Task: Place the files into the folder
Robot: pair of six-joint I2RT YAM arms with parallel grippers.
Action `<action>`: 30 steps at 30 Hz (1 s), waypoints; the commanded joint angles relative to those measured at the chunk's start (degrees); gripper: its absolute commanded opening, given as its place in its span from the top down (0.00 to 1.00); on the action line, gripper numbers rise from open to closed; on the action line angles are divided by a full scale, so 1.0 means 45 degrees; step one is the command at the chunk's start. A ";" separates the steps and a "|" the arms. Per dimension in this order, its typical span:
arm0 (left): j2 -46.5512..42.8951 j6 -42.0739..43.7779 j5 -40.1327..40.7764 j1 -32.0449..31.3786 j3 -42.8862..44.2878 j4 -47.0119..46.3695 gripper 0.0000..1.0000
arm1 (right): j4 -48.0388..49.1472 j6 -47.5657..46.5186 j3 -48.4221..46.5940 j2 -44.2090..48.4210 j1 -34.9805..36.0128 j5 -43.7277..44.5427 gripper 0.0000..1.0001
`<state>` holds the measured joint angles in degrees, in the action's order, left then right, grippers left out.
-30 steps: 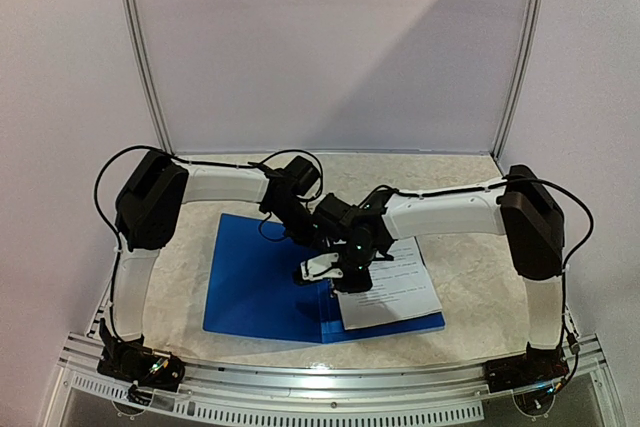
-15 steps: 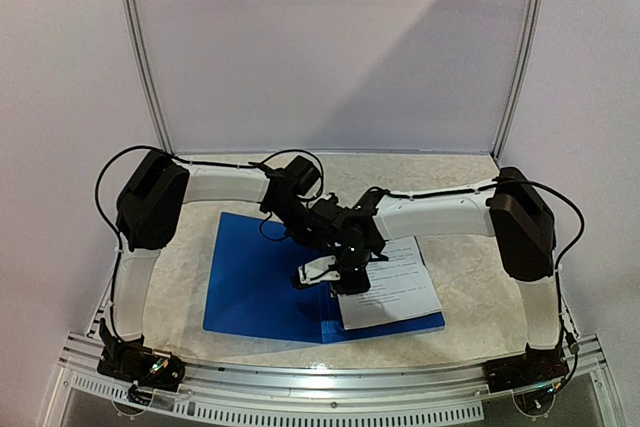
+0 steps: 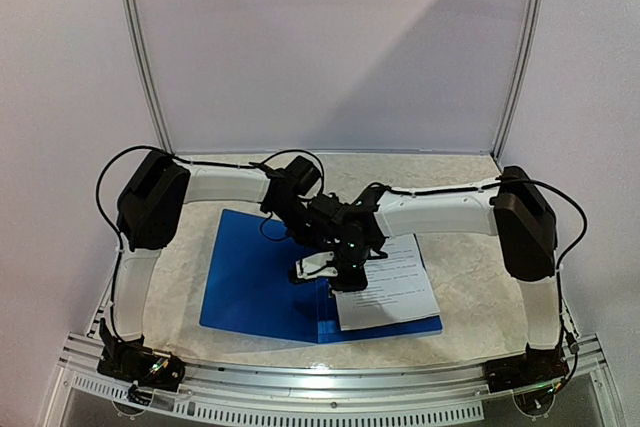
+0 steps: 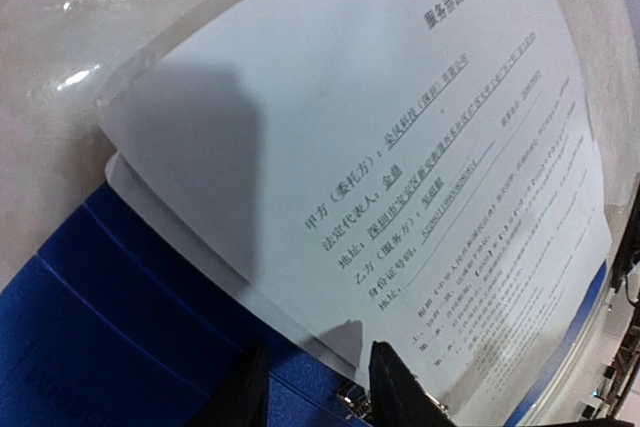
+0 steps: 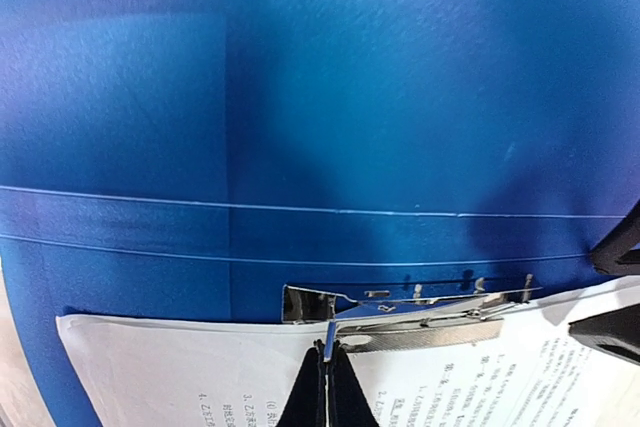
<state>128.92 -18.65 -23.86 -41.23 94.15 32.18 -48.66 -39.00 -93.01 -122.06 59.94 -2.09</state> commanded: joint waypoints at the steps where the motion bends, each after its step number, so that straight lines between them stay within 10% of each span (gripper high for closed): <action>1: 0.0646 0.0064 0.0185 -0.0095 -0.0101 0.0524 0.64 | -0.0099 0.0315 0.0162 -0.0107 0.0098 -0.0182 0.99; 30: 0.0836 0.0109 0.0126 -0.0105 -0.0063 0.0563 0.64 | -0.2105 -0.0607 -0.0981 -0.2485 0.0594 0.1099 1.00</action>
<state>129.03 -18.65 -24.12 -41.23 94.26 32.21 -54.15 -41.08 -97.89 -126.21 61.65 2.48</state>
